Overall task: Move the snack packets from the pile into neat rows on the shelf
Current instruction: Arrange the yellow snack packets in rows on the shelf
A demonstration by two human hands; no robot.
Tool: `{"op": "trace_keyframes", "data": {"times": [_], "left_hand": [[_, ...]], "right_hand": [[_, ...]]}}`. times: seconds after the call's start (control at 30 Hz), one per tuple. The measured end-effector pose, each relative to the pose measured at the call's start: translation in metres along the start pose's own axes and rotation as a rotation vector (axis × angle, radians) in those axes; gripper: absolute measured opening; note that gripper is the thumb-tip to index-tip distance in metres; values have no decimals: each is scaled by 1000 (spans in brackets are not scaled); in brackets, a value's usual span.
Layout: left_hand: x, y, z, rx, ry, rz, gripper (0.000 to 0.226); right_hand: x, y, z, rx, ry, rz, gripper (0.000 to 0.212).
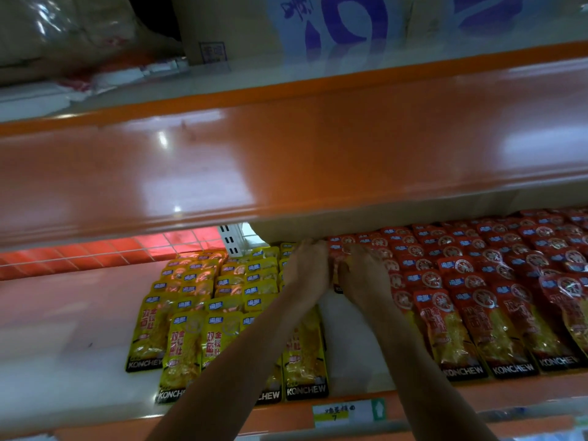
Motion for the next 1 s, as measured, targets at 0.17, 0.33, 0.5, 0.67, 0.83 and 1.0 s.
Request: {"op": "trace_keyframes", "data": {"times": [0.17,0.33,0.5,0.67,0.83,1.0], "left_hand": [[-12,47,28,52,-43,25,32],[-31,119,51,43,-68,127,35],[-58,205,79,78,-162,208,32],[-83,306,107,103,-169,308,33],[-110,406,134,143,-114,424,39],[-147,500,159,172,-124,546,54]], "right_hand": [[0,42,-35,13,55,129,39],[-8,106,-78,90,99,193,46],[-20,174,-143,84,177,298,48],[-39,251,-213,89,218,397,53],[-57,326,-287,3,302,431,55],[-75,393,-361,1,395,430,53]]}}
Point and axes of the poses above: each hand's wrist, its own x-axis towards the middle knuckle, its own z-axis out of the back of the hand, y = z × x, the point moved 3 cm from there along x, towards the middle knuckle, and after that the axes turned 3 degrees about x, right-handed, at the moved point
